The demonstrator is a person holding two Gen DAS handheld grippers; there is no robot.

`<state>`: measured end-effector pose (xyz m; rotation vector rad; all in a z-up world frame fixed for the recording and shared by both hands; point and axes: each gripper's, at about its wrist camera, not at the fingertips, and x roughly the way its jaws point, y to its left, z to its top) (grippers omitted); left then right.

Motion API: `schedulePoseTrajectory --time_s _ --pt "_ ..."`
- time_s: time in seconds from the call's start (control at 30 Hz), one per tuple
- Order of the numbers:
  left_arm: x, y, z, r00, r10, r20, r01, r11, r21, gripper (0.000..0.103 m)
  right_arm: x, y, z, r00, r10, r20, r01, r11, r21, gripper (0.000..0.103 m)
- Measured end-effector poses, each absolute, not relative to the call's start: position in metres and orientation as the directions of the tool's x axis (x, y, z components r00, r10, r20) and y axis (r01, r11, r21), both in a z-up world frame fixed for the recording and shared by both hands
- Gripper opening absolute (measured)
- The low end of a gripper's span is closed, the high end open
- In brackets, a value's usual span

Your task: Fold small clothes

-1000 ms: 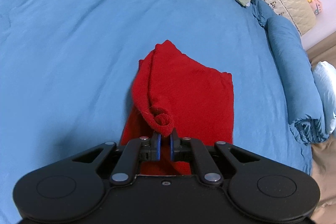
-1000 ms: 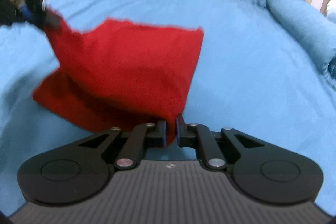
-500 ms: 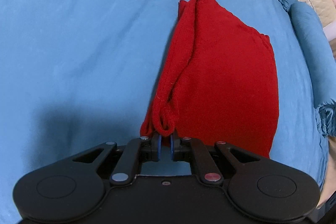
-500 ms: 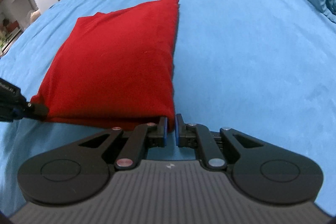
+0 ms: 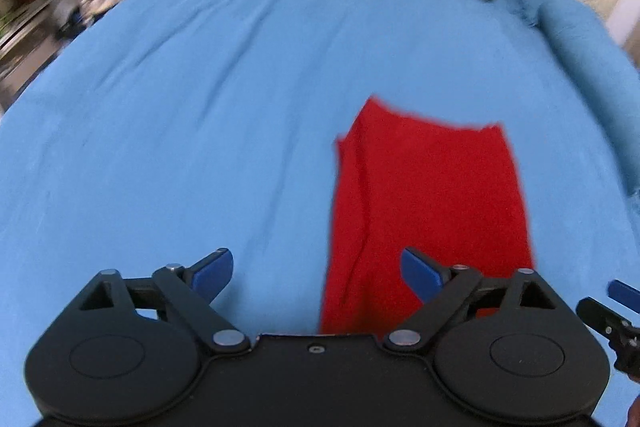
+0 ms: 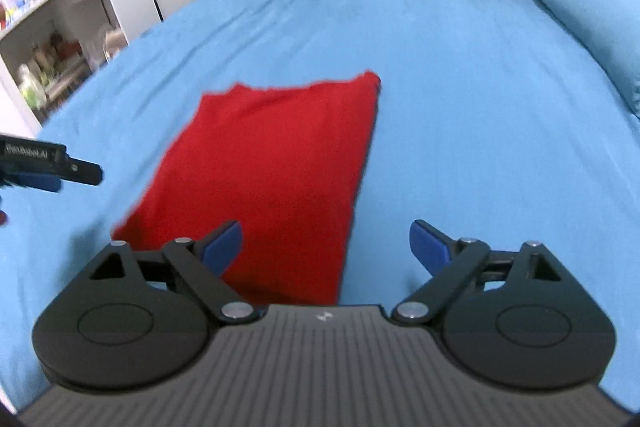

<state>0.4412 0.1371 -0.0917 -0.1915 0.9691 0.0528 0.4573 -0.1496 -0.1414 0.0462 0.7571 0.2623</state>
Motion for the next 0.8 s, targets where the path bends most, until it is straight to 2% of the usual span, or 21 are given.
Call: schedulePoseTrajectory --time_s 0.03,0.1,0.23,0.33,0.5,0.57,0.73,0.8 --pt "0.452 0.137 -0.087 0.58 -0.044 -0.813 -0.114 0.984 -0.134 0.096 0.471 -0.149 -0.135 0.683 0.261 -0.682 -0.223 0.964 0.146 0.103" --pt "0.476 0.14 -0.085 0.597 -0.079 -0.799 -0.074 0.985 -0.153 0.103 0.498 -0.147 -0.126 0.648 0.261 -0.715 -0.224 0.963 0.148 0.103" --pt "0.522 0.144 -0.113 0.519 -0.2 -0.831 -0.034 0.967 -0.253 0.103 0.556 -0.155 -0.133 0.564 0.319 -0.762 -0.208 0.948 0.243 0.103" --pt "0.539 0.144 -0.139 0.477 -0.238 -0.846 -0.006 0.962 -0.274 0.1 0.586 -0.161 -0.155 0.524 0.338 -0.782 -0.168 0.941 0.294 0.103" --pt "0.55 0.137 -0.17 0.429 -0.281 -0.859 0.04 0.955 -0.293 0.074 0.612 -0.158 -0.19 0.467 0.358 -0.809 -0.141 0.933 0.331 0.103" --pt "0.551 0.133 -0.176 0.423 -0.292 -0.858 0.067 0.954 -0.292 0.067 0.614 -0.157 -0.199 0.459 0.366 -0.81 -0.138 0.93 0.342 0.103" --pt "0.556 0.133 -0.186 0.42 -0.332 -0.844 0.077 0.94 -0.331 0.061 0.616 -0.158 -0.215 0.452 0.387 -0.804 -0.096 0.917 0.387 0.098" --pt "0.557 0.132 -0.188 0.42 -0.343 -0.84 0.08 0.936 -0.342 0.055 0.614 -0.159 -0.219 0.453 0.393 -0.8 -0.084 0.912 0.401 0.097"
